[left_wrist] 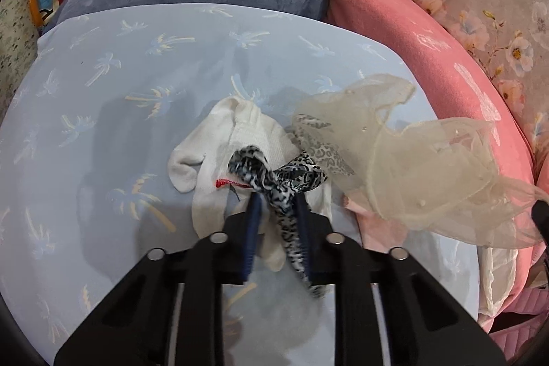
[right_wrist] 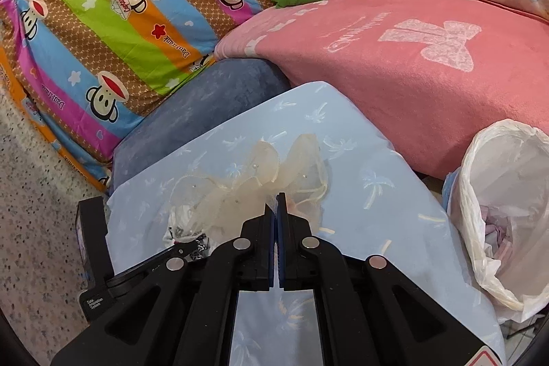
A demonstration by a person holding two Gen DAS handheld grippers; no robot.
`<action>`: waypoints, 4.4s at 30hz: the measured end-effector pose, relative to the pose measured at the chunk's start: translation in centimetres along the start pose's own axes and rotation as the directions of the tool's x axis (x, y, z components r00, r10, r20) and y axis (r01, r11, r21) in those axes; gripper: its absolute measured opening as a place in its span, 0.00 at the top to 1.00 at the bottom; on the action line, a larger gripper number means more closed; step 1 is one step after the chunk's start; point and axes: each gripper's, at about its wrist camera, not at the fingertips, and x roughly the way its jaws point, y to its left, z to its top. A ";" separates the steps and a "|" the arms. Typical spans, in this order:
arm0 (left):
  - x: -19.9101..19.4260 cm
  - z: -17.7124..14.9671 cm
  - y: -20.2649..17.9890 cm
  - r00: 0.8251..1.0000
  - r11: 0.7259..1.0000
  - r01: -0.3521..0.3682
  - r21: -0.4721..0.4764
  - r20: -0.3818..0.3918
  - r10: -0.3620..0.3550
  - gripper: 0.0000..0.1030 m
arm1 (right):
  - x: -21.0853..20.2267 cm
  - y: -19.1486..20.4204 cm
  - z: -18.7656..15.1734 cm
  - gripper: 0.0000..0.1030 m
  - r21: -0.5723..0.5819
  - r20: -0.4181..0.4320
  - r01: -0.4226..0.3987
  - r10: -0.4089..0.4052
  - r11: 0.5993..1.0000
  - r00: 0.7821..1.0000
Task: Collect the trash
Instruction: 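Grasp the leopard-print strip with the left tool while the right tool grasps the cream tulle, then carry the leopard strip with the left tool while the right tool carries the tulle to the bin, then open both tools over the bin to release the strip and tulle, then move both open tools back toward the white glove and pink cloth on the table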
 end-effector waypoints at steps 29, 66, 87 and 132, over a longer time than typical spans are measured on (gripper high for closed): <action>-10.4 -1.6 -15.9 0.971 0.952 0.169 0.254 0.125 -0.206 0.91 | -17.8 -7.0 4.2 0.99 0.079 0.282 -0.009 -0.014 0.997 0.959; -9.2 -5.8 -32.2 0.948 0.829 0.257 0.496 0.039 -0.317 0.32 | -23.6 -21.3 5.7 0.99 0.239 0.326 0.129 -0.204 0.962 0.923; -8.9 -4.9 -27.9 0.963 0.885 0.206 0.418 0.074 -0.259 0.32 | -19.8 -19.0 5.2 0.66 0.201 0.233 0.157 -0.203 0.967 0.951; -7.3 -2.4 -10.3 0.988 0.989 -0.010 0.146 0.152 -0.012 0.21 | -7.2 -4.1 0.0 0.48 -0.045 0.002 0.077 -0.077 0.996 0.997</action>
